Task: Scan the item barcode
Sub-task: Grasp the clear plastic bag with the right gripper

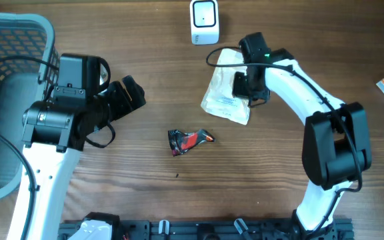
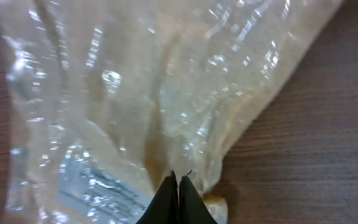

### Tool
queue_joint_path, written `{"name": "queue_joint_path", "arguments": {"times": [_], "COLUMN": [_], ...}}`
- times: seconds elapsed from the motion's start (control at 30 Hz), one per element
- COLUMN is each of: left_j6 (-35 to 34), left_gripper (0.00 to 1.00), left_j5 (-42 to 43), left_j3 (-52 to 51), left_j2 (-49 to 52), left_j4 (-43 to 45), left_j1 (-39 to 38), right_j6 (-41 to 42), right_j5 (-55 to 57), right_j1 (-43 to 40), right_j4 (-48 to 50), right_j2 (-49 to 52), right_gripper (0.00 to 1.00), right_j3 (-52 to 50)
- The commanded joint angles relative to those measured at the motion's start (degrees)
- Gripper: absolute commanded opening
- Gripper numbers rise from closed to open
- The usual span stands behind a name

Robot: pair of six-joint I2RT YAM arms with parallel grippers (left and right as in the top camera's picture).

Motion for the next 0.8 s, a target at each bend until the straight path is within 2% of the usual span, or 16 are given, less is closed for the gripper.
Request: {"name": "queue_joint_path", "arguments": {"times": [0.0, 0.07, 0.1, 0.13, 0.23, 0.3, 0.4, 0.57, 0.77], "left_j6": [0.9, 0.9, 0.9, 0.9, 0.9, 0.9, 0.9, 0.9, 0.9], "left_gripper": [1.0, 1.0, 1.0, 1.0, 1.0, 1.0, 1.0, 1.0, 1.0], "left_j5": [0.7, 0.7, 0.7, 0.7, 0.7, 0.7, 0.7, 0.7, 0.7], "left_j3": [0.5, 0.5, 0.5, 0.5, 0.5, 0.5, 0.5, 0.5, 0.5], "left_j2": [-0.1, -0.1, -0.1, -0.1, -0.1, -0.1, -0.1, -0.1, -0.1], "left_j4": [0.1, 0.1, 0.1, 0.1, 0.1, 0.1, 0.1, 0.1, 0.1], "left_j1": [0.3, 0.3, 0.3, 0.3, 0.3, 0.3, 0.3, 0.3, 0.3], "right_j6": [-3.8, -7.5, -8.8, -8.7, -7.6, -5.3, -5.3, -5.2, 4.0], "right_j5": [-3.9, -5.6, -6.5, -6.6, -7.1, -7.1, -6.4, -1.2, 11.7], "right_j1": [-0.7, -0.6, -0.5, -0.5, -0.5, -0.4, 0.6, 4.4, 8.8], "right_j4": [-0.3, 0.0, 0.0, 0.0, 0.4, -0.4, -1.0, -0.2, 0.6], "right_j2": [-0.4, -0.4, -0.4, -0.3, -0.3, -0.2, 0.1, 1.0, 1.1], "right_gripper": [0.12, 0.24, 0.41, 0.54, 0.75, 0.79, 0.92, 0.93, 0.95], "right_j3": [1.4, 1.4, 1.4, 1.4, 1.4, 1.4, 1.0, -0.1, -0.1]}}
